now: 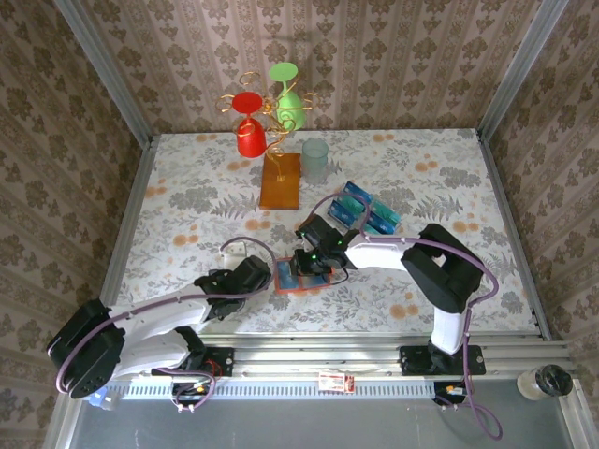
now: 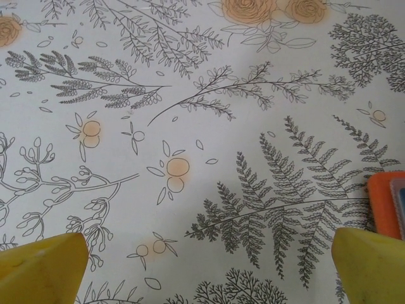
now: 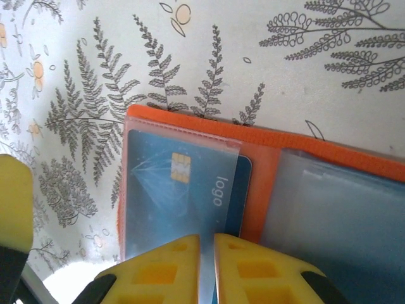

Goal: Put the credit cards into the card holder

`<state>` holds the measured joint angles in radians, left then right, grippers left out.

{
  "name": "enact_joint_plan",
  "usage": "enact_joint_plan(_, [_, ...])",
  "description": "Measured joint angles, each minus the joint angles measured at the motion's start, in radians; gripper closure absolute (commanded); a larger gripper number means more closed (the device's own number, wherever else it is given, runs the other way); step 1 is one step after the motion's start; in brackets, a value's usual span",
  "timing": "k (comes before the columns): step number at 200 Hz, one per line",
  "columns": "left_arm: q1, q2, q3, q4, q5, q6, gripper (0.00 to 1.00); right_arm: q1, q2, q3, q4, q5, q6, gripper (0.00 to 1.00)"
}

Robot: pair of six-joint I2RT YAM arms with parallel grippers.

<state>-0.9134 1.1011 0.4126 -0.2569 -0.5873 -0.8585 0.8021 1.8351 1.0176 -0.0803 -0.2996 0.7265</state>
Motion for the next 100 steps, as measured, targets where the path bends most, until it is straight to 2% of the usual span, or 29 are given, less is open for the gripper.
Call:
enact_joint_plan(47, [0.001,-0.002,0.062,0.001,0.030,0.029,0.00,-0.022,-0.087,-0.005,-0.021,0.002,-0.008,0.80])
enact_joint_plan(100, [-0.008,0.028,0.169,0.028,0.079,0.051,0.00,-0.106,-0.115,-0.030,-0.056,0.016,-0.047,0.81])
